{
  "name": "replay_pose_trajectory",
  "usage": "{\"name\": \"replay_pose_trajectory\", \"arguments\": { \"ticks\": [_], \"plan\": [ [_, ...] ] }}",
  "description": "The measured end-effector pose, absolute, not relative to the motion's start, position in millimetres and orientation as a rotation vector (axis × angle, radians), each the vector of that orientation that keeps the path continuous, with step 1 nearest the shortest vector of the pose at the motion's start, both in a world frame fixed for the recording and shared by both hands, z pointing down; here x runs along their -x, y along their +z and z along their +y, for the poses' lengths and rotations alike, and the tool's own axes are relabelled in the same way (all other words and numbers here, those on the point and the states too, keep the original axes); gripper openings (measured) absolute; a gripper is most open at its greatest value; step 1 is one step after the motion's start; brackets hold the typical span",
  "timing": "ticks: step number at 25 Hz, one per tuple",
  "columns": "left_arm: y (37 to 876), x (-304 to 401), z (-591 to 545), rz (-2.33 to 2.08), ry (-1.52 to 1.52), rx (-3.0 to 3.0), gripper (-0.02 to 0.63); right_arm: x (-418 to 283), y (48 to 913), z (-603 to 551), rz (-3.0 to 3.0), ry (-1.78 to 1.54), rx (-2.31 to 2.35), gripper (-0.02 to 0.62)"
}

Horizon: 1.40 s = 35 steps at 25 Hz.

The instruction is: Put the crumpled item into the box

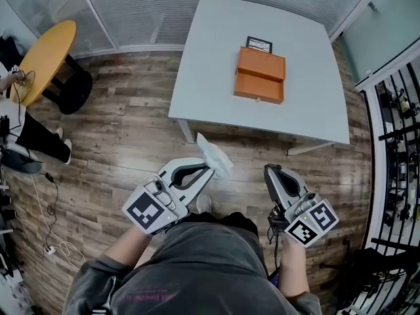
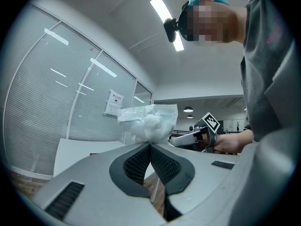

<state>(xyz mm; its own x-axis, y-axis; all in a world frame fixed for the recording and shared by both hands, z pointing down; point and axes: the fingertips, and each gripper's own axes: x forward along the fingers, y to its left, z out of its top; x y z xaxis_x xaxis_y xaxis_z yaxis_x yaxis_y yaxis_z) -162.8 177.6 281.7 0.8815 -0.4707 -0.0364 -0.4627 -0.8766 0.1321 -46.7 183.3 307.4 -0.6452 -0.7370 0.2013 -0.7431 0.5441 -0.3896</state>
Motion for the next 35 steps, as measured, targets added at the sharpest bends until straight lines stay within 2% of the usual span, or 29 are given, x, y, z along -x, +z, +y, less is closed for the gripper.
{"name": "replay_pose_trajectory", "arguments": {
  "ticks": [19, 35],
  "plan": [
    [287, 146, 110, -0.753, -0.05, -2.934, 0.014, 32, 313, 108, -2.789, 0.72, -1.282, 0.002],
    [303, 47, 9, -0.762, 0.042, -2.877, 0.014, -59, 336, 10, -2.773, 0.831, -1.211, 0.002]
  ]
}}
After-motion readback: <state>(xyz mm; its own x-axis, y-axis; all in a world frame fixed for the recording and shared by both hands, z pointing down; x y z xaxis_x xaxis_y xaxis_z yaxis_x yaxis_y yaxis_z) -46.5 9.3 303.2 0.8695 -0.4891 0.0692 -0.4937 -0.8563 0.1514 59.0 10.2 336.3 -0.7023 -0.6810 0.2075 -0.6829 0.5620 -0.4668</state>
